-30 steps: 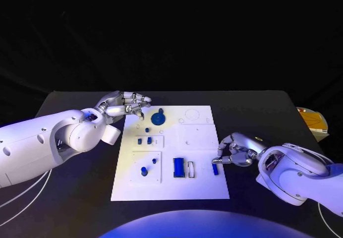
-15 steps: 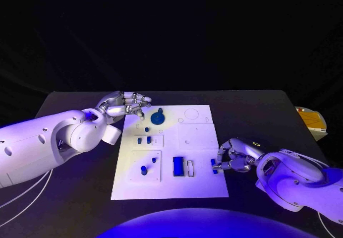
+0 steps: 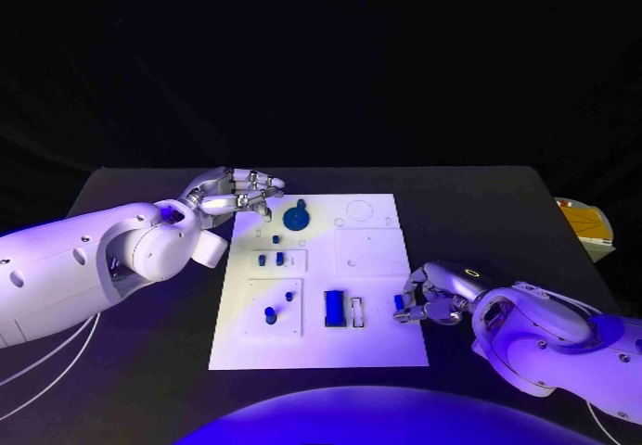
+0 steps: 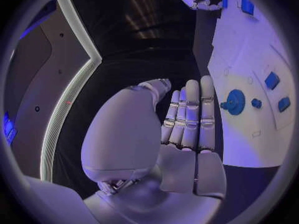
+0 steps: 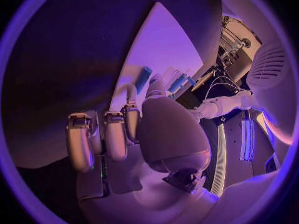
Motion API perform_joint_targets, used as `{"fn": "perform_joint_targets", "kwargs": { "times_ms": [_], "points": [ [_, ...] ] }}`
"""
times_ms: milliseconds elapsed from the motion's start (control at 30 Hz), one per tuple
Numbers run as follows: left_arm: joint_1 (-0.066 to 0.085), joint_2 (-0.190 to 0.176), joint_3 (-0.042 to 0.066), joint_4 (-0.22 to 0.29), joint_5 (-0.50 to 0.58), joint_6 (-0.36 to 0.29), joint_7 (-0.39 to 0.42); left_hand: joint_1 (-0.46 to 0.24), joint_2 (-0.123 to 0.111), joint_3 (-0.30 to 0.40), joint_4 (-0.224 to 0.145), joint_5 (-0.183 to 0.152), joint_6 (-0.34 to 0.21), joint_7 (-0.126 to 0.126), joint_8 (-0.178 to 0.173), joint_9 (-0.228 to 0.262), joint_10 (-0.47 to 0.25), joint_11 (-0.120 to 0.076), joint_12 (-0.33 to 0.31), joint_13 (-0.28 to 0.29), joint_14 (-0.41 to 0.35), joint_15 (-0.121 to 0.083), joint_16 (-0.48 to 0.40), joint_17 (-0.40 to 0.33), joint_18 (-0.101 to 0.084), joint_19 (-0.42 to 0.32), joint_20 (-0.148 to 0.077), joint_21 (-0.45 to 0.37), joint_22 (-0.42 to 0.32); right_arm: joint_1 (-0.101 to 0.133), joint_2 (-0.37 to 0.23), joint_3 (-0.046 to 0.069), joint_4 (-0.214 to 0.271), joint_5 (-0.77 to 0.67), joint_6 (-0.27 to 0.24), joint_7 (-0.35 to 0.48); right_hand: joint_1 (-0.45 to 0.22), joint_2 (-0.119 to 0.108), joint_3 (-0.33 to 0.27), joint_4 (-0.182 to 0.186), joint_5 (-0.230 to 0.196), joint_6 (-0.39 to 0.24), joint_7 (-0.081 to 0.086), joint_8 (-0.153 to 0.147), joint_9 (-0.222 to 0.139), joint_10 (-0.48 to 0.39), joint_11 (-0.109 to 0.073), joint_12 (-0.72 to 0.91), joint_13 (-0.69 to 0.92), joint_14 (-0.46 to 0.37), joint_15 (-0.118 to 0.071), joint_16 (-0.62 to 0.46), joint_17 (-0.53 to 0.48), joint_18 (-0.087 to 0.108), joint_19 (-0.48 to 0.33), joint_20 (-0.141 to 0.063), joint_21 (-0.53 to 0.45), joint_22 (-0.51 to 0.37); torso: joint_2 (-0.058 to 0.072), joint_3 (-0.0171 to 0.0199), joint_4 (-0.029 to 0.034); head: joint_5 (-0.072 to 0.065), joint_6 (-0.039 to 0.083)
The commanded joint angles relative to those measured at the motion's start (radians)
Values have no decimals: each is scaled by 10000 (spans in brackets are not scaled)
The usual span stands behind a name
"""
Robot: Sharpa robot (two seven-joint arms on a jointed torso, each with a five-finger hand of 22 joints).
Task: Assemble the parts on the task board
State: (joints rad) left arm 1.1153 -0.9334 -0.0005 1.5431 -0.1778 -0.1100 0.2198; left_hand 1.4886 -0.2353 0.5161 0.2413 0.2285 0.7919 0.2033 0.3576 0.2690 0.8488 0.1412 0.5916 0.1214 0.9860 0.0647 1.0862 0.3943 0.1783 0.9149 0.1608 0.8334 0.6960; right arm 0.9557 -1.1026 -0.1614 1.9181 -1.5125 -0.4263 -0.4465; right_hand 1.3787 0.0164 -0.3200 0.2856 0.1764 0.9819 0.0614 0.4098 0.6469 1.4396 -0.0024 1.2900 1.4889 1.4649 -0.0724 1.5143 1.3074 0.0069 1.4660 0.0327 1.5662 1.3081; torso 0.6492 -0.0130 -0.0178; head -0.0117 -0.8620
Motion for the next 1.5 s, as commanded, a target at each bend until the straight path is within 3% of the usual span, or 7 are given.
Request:
{"fn": "perform_joint_targets", "kwargs": {
  "times_ms": [33, 367, 600, 700, 800, 867, 1500],
  "points": [
    [-2, 10, 5, 29, 54, 67, 122, -50, 34, 4, -2, 13, -31, 76, -25, 17, -58, 35, -13, -14, -1, 53, -40, -13, 51, 21, 18, 26, 14, -58, 78, -3, -88, -361, 210, -191, 1091, 914, 69, -29, -316, 109, 8, -82, -50, 70, -99, -57, -1106, 764, -23, -59, 1168, -69, 1048, 29, 46, 2627, -5, 1, -1, 13, -15],
    [-2, -14, 5, 34, 54, 74, 94, -50, 34, 4, -2, 13, -31, 76, -25, 17, -58, 35, -13, -14, -1, 53, -40, -13, 51, 21, 18, 26, 14, -164, 249, -4, -274, -539, 338, -306, 2173, 1425, 714, -106, -861, 159, -69, -318, -204, 62, -174, -82, -1104, 768, -94, -56, 1192, -69, 1048, -38, 46, 2627, -7, -2, -2, 26, -50],
    [-2, -27, 5, 35, 54, 73, 69, -54, 43, 11, -1, 16, -31, 76, -24, 19, -58, 34, -11, -15, 0, 52, -39, -13, 53, 19, 19, 25, 15, -194, 296, -4, -271, -546, 402, -295, 3275, 1644, 2468, -74, -818, 37, 41, -697, -382, 22, -119, -157, -1119, 769, -67, -55, 1216, -69, 1048, -48, 46, 2627, -7, 2, -8, 31, -59],
    [-2, -34, 5, 37, 54, 75, 58, -47, 48, 17, -6, 18, -30, 74, -23, 19, -58, 32, -10, -16, 0, 50, -39, -14, 54, 19, 18, 25, 16, -199, 304, -4, -249, -524, 434, -299, 2877, 621, 5147, 82, -580, 187, 205, -916, -463, 19, -86, -179, -1106, 773, -5, -46, 1248, -69, 1048, 63, 46, 2627, -8, 3, -8, 36, -53],
    [-2, -43, 5, 40, 54, 75, 47, -39, 49, 23, -14, 19, -31, 73, -23, 19, -59, 31, -10, -16, 0, 48, -39, -14, 55, 19, 17, 26, 17, -202, 305, -3, -216, -504, 465, -330, 829, -1371, 10181, -568, -524, 375, 187, -839, -188, 104, 3, -152, -1081, 781, 77, -37, 1288, -69, 1048, 93, 46, 2627, -2, 3, -9, 37, -58],
    [-2, -46, 5, 41, 54, 76, 41, -39, 49, 23, -14, 19, -31, 73, -23, 19, -59, 31, -10, -16, 0, 48, -39, -14, 55, 19, 17, 26, 17, -203, 309, -3, -203, -506, 478, -361, -406, -1567, 11303, -1446, -544, 324, 204, -668, 124, 144, 12, -144, -1077, 786, 74, -35, 1303, -69, 1048, 104, 46, 2627, -2, 2, -13, 32, -64],
    [-1, -31, 5, 35, 50, 95, 2, -14, 47, 35, -38, 22, -33, 72, -23, 20, -60, 28, -9, -18, -1, 43, -40, -15, 57, 19, 14, 29, 21, -62, 305, 6, 338, -97, -183, -348, -1332, -1470, 11735, -2211, -287, 328, 168, -550, 376, 198, 2, -108, -1052, 798, 54, -13, 1360, -69, 1048, 88, 46, 2627, -3, -4, -10, 32, -28]
  ]
}}
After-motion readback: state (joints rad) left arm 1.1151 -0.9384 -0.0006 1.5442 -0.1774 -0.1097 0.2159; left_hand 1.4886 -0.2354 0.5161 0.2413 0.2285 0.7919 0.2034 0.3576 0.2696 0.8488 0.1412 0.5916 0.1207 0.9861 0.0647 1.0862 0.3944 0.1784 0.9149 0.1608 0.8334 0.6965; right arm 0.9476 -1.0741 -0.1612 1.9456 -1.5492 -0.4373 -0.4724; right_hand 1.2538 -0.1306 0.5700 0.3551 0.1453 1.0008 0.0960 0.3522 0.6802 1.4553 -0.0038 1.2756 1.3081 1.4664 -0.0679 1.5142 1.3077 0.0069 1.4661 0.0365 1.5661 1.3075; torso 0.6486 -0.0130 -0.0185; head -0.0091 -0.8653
